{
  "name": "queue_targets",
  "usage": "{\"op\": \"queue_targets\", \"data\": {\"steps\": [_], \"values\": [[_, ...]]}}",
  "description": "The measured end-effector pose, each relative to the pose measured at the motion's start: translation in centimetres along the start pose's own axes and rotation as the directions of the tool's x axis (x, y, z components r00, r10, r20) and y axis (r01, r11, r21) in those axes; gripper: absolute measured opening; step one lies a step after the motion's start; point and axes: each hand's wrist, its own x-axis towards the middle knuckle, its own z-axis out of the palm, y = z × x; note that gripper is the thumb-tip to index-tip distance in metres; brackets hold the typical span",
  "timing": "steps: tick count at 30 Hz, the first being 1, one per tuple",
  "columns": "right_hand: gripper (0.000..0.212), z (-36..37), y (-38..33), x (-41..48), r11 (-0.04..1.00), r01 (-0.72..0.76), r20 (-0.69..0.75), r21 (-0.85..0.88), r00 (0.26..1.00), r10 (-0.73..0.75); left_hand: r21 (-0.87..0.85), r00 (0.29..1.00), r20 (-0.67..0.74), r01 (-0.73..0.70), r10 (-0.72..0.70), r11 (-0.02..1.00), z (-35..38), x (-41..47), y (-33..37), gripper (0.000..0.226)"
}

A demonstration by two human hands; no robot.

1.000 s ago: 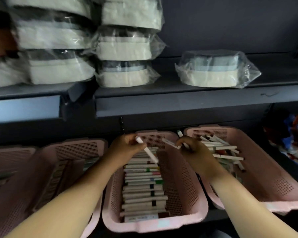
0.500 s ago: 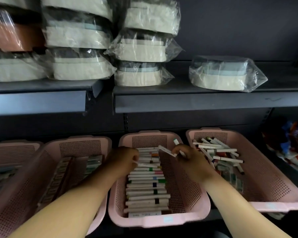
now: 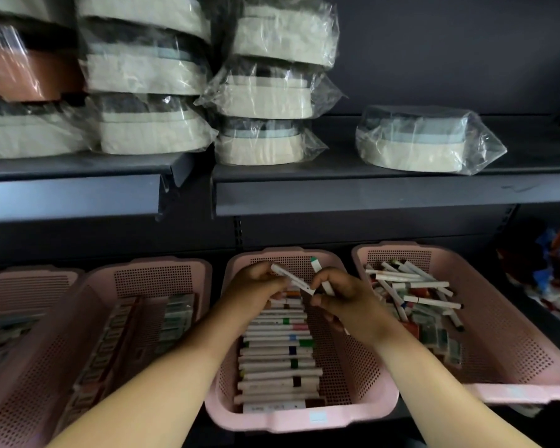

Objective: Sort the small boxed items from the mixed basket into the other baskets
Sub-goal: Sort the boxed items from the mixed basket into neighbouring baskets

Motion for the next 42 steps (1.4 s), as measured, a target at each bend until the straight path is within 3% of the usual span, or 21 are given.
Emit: {"op": "queue_targets", "data": {"steps": [4,7,10,14,19,22,26,28,30,32,35,38,40,42], "values": [[0.01,-0.4,0.2,0.2,1.0,-0.024,-0.011,-0.012,1.0,0.024,-0.066,0.999,0.035,-0.014,0.017,0.998,-1.2,0.2,-0.4,0.016],[0.011,-0.8,0.5,0.4,0.994,-0.047,-0.038,-0.101,0.998,0.043,0.186,0.991,0.112,-0.086,0.066,0.979,-2.5,0.6,0.1,0.017],[0.013,-0.7,0.8,1.1,0.979,-0.052,-0.029,-0.199,0.998,0.047,0.48,0.961,0.266,-0.195,0.07,0.855,-2.8,0.6,0.6,0.022],[0.005,0.2,0.9,1.7,0.958,-0.01,-0.043,-0.286,0.999,-0.002,0.718,0.941,0.337,-0.282,0.036,0.637,-2.2,0.7,0.5,0.012],[0.011,-0.2,2.3,2.3,0.921,-0.061,-0.204,-0.384,0.979,-0.02,0.843,0.954,0.284,-0.295,0.093,0.45,-3.2,2.6,-1.0,0.017],[0.011,-1.0,3.0,2.6,0.92,-0.071,-0.197,-0.385,0.98,-0.007,0.91,0.959,0.262,-0.282,0.104,0.304,-3.5,3.7,-2.0,0.02],[0.027,-1.4,2.5,1.9,0.95,-0.007,-0.159,-0.311,0.986,-0.045,0.937,0.96,0.275,-0.28,0.055,0.207,-3.1,4.3,-3.0,0.021],[0.033,-1.5,2.1,1.8,0.963,0.016,-0.174,-0.268,0.983,-0.065,0.922,0.959,0.273,-0.283,0.076,0.263,-2.9,4.4,-3.1,0.016],[0.031,-1.4,1.7,1.9,0.983,-0.019,-0.21,-0.181,0.977,-0.019,0.839,0.959,0.261,-0.284,0.115,0.464,-2.0,4.3,-2.7,0.014],[0.021,-1.2,1.6,2.3,0.979,-0.03,-0.239,-0.2,0.971,-0.019,0.673,0.961,0.229,-0.27,0.154,0.689,-0.4,3.8,-1.6,0.012],[0.008,-0.6,0.7,2.4,0.956,-0.027,-0.162,-0.291,0.986,-0.022,0.405,0.973,0.158,-0.219,0.168,0.888,1.6,3.0,0.4,0.011],[0.013,0.3,-0.1,2.5,0.977,-0.022,-0.179,-0.211,0.984,-0.017,0.19,0.985,0.118,-0.149,0.128,0.97,2.4,2.4,1.3,0.013],[0.008,0.8,-0.6,2.5,0.984,-0.026,-0.183,-0.179,0.983,-0.007,0.137,0.989,0.079,-0.137,0.127,0.981,2.7,2.1,1.2,0.008],[0.006,0.8,-0.3,2.9,0.965,-0.029,-0.172,-0.259,0.985,-0.017,0.139,0.992,0.014,-0.127,0.126,0.982,2.5,2.1,1.1,0.007]]}}
